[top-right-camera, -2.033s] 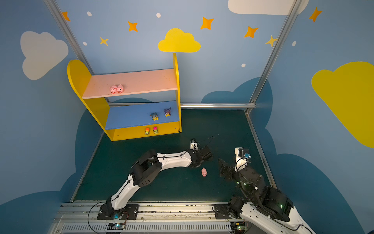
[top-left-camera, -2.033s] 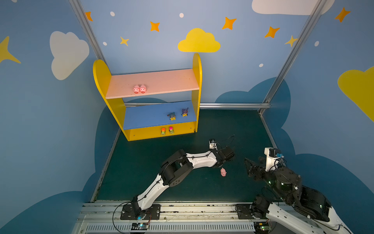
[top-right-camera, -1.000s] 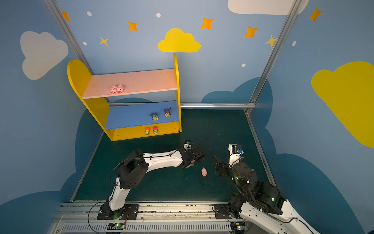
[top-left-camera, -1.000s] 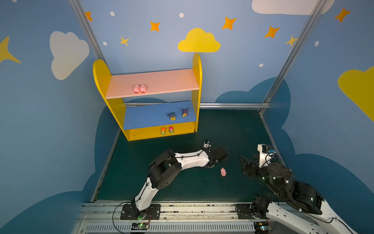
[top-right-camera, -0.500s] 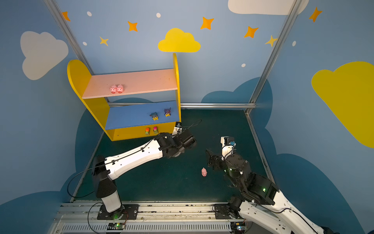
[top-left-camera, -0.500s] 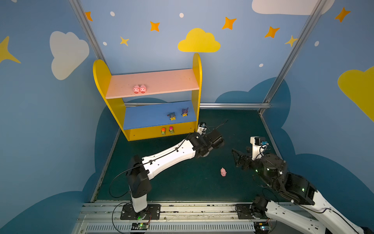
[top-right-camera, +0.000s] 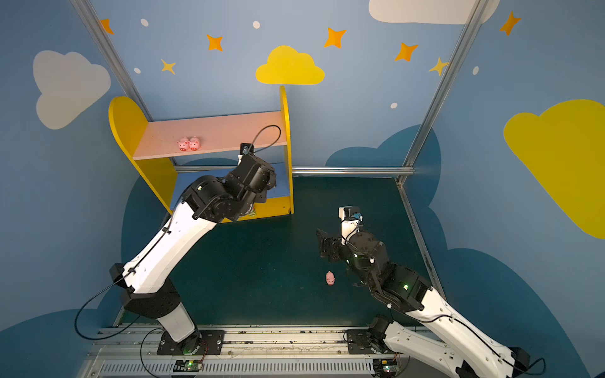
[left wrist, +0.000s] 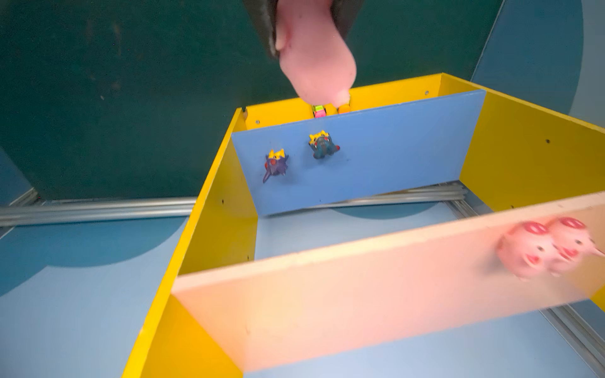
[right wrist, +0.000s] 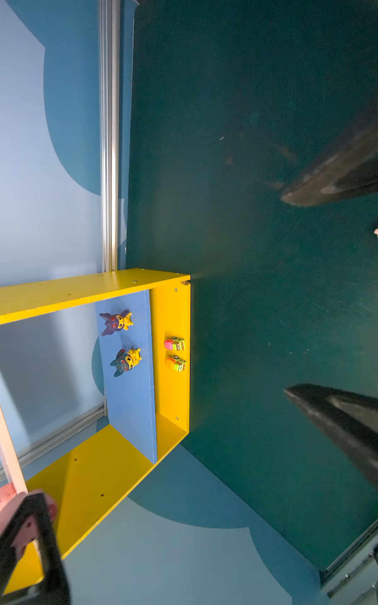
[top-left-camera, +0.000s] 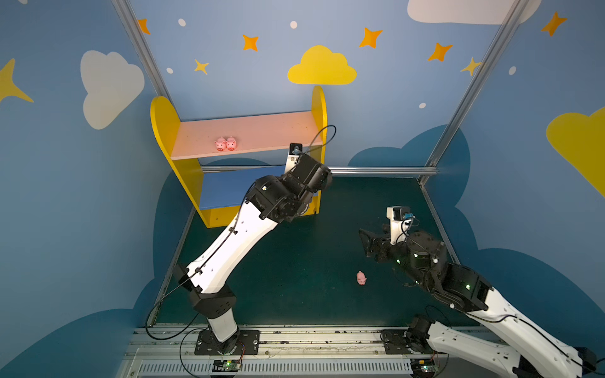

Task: Organize plastic toys on shelves
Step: Place the plastic toy on the shelf.

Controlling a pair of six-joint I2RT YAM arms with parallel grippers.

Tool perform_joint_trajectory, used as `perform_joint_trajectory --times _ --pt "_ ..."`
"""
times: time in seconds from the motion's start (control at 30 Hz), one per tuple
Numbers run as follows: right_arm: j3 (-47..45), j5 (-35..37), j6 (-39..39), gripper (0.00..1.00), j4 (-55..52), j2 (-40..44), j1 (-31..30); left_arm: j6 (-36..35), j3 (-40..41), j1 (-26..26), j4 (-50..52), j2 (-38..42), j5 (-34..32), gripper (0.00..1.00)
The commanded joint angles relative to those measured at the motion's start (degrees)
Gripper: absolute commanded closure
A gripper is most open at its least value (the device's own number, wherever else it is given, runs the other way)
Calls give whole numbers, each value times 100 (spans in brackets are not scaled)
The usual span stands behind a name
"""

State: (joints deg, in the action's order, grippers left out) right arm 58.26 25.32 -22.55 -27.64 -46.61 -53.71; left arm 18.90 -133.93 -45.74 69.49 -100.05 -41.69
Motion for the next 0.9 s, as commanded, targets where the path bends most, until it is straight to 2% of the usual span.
perform_joint_trajectory --times 0.0,0.13,0.2,0.53,0.87 --pt "279 -206 49 16 302 -138 70 -587 -696 183 189 -413 -35 76" --pt "391 -346 50 16 347 -350 171 -974 -2090 481 457 -1050 -41 76" --pt "446 -417 53 16 364 -437 231 -1139 -2425 637 419 -1216 -17 76" --pt "635 -756 -47 16 495 -924 584 -1413 -2472 1637 -199 -1286 731 76" --pt "739 -958 -180 16 597 -1395 838 -1495 -2473 2357 -370 -1518 1343 76"
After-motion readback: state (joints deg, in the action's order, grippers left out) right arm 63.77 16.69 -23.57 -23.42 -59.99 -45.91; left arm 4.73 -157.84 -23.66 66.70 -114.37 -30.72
